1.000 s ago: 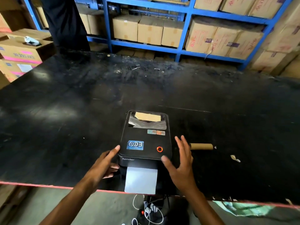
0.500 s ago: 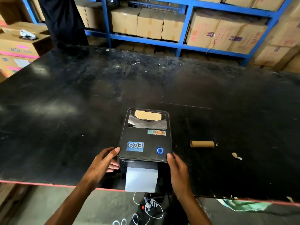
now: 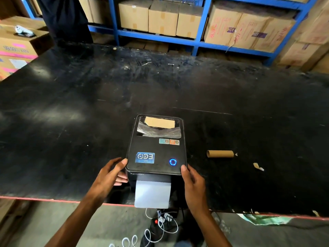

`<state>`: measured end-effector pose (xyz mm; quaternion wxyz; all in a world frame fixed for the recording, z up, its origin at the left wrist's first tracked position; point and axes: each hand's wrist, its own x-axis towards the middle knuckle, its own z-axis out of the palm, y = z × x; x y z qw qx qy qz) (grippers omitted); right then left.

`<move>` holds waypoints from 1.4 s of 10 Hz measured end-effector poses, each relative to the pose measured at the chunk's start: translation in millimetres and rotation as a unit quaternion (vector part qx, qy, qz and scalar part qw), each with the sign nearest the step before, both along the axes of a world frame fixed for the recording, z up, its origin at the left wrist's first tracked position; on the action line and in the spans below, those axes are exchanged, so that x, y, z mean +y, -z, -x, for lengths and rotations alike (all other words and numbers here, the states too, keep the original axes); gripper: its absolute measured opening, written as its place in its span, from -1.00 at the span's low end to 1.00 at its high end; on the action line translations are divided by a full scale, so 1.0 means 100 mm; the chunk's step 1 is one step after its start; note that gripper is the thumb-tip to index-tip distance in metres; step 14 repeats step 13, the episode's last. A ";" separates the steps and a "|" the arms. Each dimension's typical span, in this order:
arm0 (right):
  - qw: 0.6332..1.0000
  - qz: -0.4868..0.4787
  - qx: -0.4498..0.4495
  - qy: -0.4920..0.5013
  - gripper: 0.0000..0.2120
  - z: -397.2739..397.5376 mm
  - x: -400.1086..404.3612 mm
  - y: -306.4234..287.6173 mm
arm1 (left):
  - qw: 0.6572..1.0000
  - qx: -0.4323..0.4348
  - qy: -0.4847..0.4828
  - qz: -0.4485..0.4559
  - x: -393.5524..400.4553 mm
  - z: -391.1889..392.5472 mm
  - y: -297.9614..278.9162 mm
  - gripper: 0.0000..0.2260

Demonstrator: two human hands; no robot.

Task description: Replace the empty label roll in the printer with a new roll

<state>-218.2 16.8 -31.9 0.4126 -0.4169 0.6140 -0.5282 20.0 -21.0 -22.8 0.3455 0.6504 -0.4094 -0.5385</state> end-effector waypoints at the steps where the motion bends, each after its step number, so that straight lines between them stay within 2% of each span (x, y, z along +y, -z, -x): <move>1: 1.000 0.007 -0.009 0.005 -0.72 0.00 0.00 0.01 | 1.000 -0.002 -0.005 0.003 0.01 0.00 0.02 -0.69; 3: 1.000 0.012 -0.015 0.006 -0.74 -0.01 -0.01 0.03 | 1.000 0.000 -0.003 0.000 0.02 0.00 0.02 -0.69; 5: 1.000 0.018 -0.010 0.009 -0.74 -0.01 -0.02 0.03 | 1.000 0.002 -0.015 0.012 0.03 0.02 -0.02 -0.78; 6: 1.000 0.016 0.000 0.008 -0.79 0.00 -0.02 0.03 | 1.000 0.000 -0.017 0.012 0.04 0.03 -0.03 -0.77; 9: 1.000 0.012 0.007 0.006 -0.76 0.00 -0.01 0.04 | 1.000 0.007 -0.013 0.014 0.05 0.03 -0.02 -0.70; 11: 1.000 0.012 0.006 -0.009 -0.58 0.01 0.00 0.01 | 1.000 0.009 -0.001 0.010 0.05 0.02 0.01 -0.63; 13: 1.000 -0.004 -0.011 -0.010 -0.78 0.03 -0.02 0.00 | 0.999 0.022 -0.006 -0.025 0.07 0.07 -0.04 -0.54; 14: 1.000 -0.004 -0.011 -0.010 -0.78 0.03 -0.02 0.00 | 0.999 0.022 -0.006 -0.025 0.07 0.07 -0.04 -0.54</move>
